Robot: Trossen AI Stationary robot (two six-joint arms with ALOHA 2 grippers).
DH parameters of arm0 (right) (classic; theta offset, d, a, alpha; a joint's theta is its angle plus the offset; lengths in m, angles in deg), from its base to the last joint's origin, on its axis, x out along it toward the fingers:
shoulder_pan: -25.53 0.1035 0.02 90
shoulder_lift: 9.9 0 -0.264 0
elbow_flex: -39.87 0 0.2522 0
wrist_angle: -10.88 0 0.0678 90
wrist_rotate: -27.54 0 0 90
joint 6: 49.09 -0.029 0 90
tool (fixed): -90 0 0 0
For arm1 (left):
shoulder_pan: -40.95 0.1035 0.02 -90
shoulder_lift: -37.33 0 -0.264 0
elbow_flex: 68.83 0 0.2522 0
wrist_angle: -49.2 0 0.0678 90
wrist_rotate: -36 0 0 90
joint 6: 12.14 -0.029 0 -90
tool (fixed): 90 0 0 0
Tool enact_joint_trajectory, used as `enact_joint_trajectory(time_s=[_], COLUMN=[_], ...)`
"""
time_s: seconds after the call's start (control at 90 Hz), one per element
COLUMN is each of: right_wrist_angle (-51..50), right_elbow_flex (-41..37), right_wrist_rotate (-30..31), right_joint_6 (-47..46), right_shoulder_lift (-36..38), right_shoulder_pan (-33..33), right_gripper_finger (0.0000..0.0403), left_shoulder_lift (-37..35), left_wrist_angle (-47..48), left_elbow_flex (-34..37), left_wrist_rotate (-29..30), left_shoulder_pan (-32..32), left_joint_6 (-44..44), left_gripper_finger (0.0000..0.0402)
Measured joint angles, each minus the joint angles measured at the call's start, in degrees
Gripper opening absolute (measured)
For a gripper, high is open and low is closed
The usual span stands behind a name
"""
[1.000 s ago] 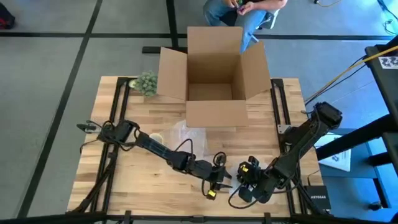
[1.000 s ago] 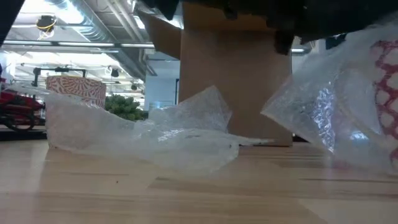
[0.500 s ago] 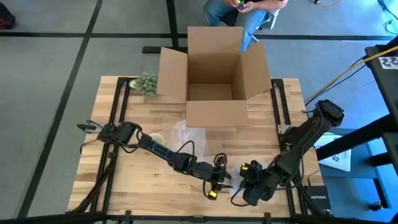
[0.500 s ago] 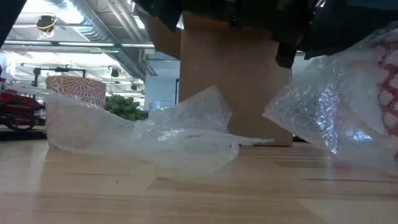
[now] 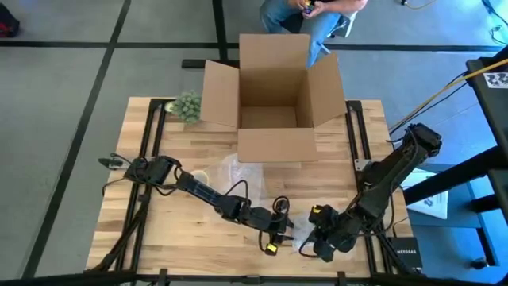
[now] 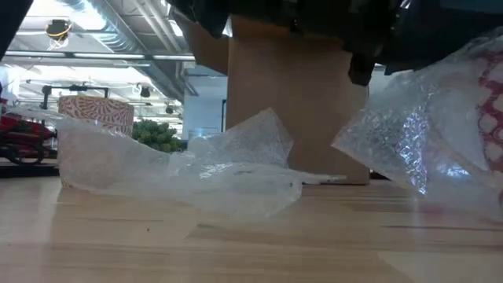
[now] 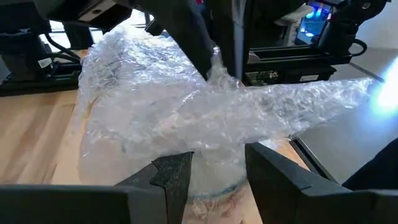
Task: Wrap mug
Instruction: Wrap the red mug with the right bubble wrap
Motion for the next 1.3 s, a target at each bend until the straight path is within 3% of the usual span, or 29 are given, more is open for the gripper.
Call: enact_joint_trajectory(time_s=[0.178, 0.367, 0.467, 0.7, 0.889, 1.011, 1.189, 1.3], right_wrist_angle=[0.5, 2.8, 3.3, 2.6, 1.4, 2.3, 4.2, 4.2], right_elbow_flex=[0.0, 0.0, 0.0, 0.0, 0.0, 0.0, 0.0, 0.2], right_wrist_rotate=[1.2, -11.2, -12.3, -3.1, 11.7, 11.3, 5.8, 3.4], right_joint_6=[0.2, 0.3, -0.3, 3.2, 8.2, 10.6, 13.9, 13.5], right_shoulder_lift=[0.3, 2.1, 4.3, 8.0, 6.4, 1.1, -6.4, -9.1], right_shoulder_pan=[0.1, -1.3, -1.6, -1.6, -1.6, -2.2, -3.8, -4.1], right_gripper_finger=[0.0101, 0.014, 0.0142, 0.0142, 0.0142, 0.0117, 0.0017, 0.0014], left_shoulder_lift=[0.0, 0.0, 0.0, 0.1, 0.1, 0.1, 0.1, 0.1], left_wrist_angle=[-0.2, -0.6, -0.6, -0.8, -0.9, -0.9, -0.8, -0.8], left_elbow_flex=[0.0, 0.1, 0.1, 0.1, 0.1, 0.1, 0.1, 0.1], left_wrist_rotate=[0.0, 0.1, 0.0, 0.0, 0.0, 0.0, 0.0, 0.0], left_shoulder_pan=[0.0, 0.0, 0.0, 0.0, 0.0, 0.0, 0.0, 0.0], left_joint_6=[0.1, 0.0, 0.1, 0.1, 0.2, 0.2, 0.2, 0.2], left_gripper_finger=[0.0134, 0.0134, 0.0134, 0.0134, 0.0134, 0.0134, 0.0134, 0.0134])
